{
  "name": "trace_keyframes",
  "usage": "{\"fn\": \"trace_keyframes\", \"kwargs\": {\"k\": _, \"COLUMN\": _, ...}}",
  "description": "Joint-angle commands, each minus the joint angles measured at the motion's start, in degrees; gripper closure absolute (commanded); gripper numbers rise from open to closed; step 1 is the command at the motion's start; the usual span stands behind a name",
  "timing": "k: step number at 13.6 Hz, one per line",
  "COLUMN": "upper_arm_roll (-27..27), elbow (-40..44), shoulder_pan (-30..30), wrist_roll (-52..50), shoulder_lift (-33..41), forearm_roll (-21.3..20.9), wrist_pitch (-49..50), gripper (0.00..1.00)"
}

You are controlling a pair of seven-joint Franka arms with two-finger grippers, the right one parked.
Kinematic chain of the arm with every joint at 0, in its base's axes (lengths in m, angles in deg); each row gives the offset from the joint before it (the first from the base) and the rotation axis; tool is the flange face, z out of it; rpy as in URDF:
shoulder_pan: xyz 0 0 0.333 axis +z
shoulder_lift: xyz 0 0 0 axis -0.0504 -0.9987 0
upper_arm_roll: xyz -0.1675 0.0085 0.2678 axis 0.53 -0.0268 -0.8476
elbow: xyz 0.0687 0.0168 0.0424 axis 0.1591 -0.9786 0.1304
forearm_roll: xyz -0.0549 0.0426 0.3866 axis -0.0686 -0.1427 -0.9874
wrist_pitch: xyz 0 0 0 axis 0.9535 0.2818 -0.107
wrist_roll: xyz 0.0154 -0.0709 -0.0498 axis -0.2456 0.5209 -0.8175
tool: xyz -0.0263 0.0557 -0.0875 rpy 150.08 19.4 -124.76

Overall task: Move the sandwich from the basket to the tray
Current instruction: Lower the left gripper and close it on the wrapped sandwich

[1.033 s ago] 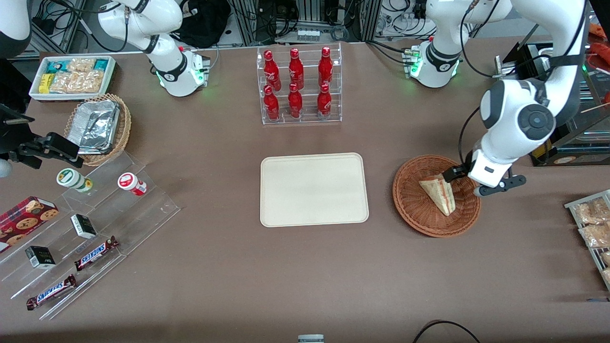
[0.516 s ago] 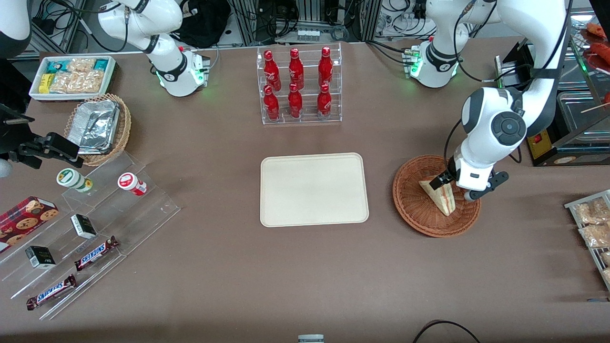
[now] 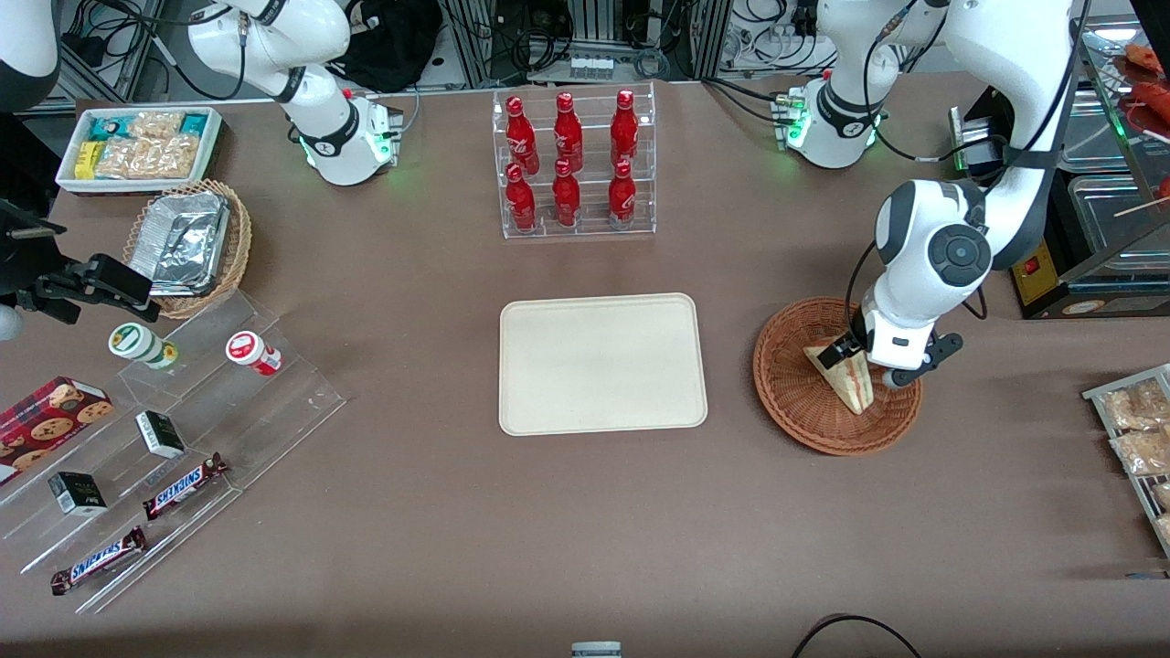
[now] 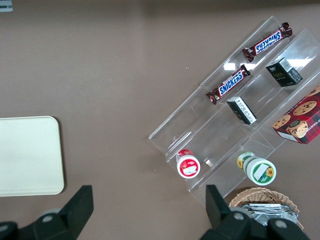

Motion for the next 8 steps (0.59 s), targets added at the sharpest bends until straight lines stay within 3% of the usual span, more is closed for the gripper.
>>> {"fn": "trace_keyframes", "kwargs": {"k": 1, "upper_arm_roll": -0.2, "elbow": -0.9, "shoulder_pan": 0.0, "wrist_roll": -1.4, "shoulder_lift": -0.8, "forearm_roll": 0.0, "wrist_pitch": -2.2, "gripper": 0.0}}
{"fn": "trace_keyframes", "kwargs": {"k": 2, "upper_arm_roll": -0.2, "elbow": -1.2, "shoulder_pan": 0.0, "wrist_roll": -1.4, "shoulder_lift": -0.8, "forearm_roll": 0.2, "wrist_pitch": -2.6, "gripper": 0.06}}
{"fn": "trace_keyframes", "kwargs": {"k": 3, "upper_arm_roll": -0.2, "elbow": -1.3, "shoulder_pan": 0.0, "wrist_roll": -1.5, "shoulder_lift": -0.8, "forearm_roll": 0.2, "wrist_pitch": -2.5, "gripper": 0.24}}
{"fn": "trace_keyframes", "kwargs": {"k": 5, "upper_arm_roll": -0.2, "elbow": -1.4, "shoulder_pan": 0.0, "wrist_roll": -1.6, "shoulder_lift": -0.7, "forearm_roll": 0.3, "wrist_pitch": -2.5, "gripper": 0.72}}
{"fn": "trace_keyframes", "kwargs": {"k": 6, "upper_arm_roll": -0.2, "elbow": -1.4, "shoulder_pan": 0.0, "wrist_roll": -1.6, "shoulder_lift": -0.6, "forearm_roll": 0.3, "wrist_pitch": -2.2, "gripper": 0.86}}
{"fn": "trace_keyframes", "kwargs": {"k": 8, "upper_arm_roll": -0.2, "elbow": -1.4, "shoulder_pan": 0.0, "wrist_roll": -1.6, "shoulder_lift": -0.2, "forearm_roll": 0.3, "wrist_pitch": -1.8, "gripper": 0.89}}
